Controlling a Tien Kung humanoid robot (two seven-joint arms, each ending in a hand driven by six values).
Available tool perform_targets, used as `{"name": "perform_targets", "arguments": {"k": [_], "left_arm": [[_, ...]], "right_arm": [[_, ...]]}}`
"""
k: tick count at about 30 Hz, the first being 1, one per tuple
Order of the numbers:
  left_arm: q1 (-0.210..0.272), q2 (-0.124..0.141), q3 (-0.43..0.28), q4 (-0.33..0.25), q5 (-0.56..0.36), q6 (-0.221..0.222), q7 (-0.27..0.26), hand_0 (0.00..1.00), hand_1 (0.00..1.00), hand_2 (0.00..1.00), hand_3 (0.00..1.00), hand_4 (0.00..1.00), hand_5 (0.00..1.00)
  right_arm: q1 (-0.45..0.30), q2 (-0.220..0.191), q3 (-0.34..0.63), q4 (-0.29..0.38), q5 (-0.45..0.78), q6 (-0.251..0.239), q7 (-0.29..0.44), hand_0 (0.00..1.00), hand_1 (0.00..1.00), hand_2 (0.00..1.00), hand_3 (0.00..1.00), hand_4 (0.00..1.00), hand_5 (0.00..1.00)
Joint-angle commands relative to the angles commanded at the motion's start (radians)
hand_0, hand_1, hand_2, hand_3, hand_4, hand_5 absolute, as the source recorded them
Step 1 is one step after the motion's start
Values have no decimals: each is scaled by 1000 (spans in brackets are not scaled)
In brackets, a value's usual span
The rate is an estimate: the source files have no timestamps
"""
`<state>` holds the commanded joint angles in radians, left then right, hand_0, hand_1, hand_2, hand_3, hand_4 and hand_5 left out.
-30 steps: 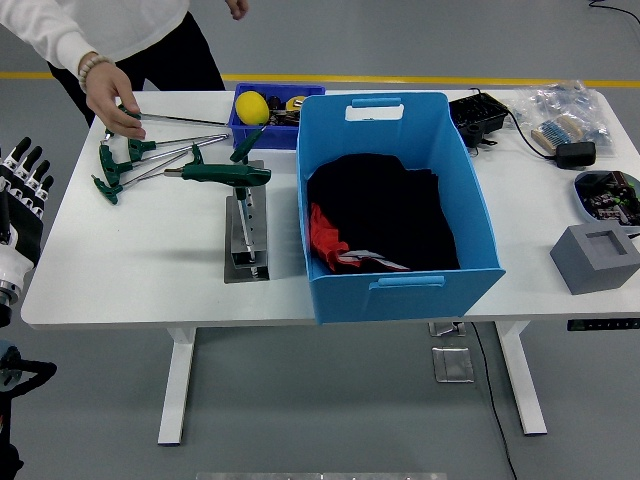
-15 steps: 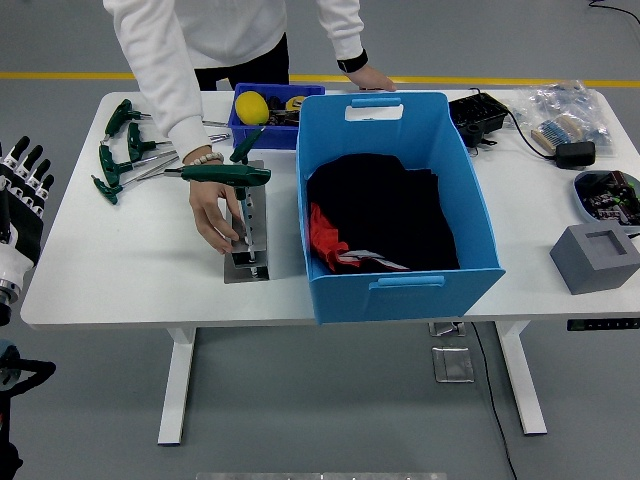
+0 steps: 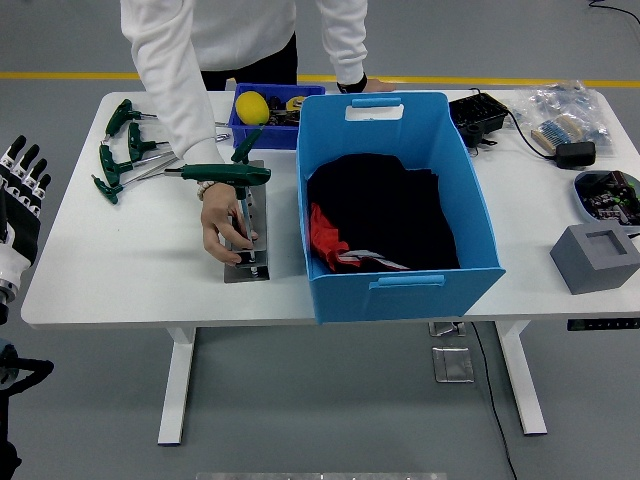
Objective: Lift tool from toolbox,place it in box,lift tool from toolbox,place it in box
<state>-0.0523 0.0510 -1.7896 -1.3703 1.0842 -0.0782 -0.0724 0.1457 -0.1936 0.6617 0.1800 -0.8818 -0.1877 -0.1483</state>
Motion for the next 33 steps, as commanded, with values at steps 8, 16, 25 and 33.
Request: {"name": "perform_targets", "arguments": {"k": [8, 16, 25, 33], "left_arm": [[0, 1, -2, -4, 6, 10, -10, 998, 998, 998, 998, 993, 998], [-6, 18, -6, -95, 300, 123, -67, 998, 998, 998, 998, 998, 863], [-63, 103, 85, -221, 683, -15, -10, 998, 998, 998, 998, 998, 586], [-142, 153, 242, -239, 1014, -112, 12, 998, 998, 998, 998, 998, 542]], "right_arm": [[0, 0, -5, 0, 5, 0, 0, 622, 613, 682, 533, 785, 566], [-4, 2, -3, 0, 1, 1, -2, 621, 613, 682, 533, 785, 566], [-16, 3, -14, 0, 11, 3, -4, 622, 614, 682, 533, 786, 567], [-22, 6, -17, 0, 13, 4, -7, 622, 614, 682, 532, 786, 568]]}}
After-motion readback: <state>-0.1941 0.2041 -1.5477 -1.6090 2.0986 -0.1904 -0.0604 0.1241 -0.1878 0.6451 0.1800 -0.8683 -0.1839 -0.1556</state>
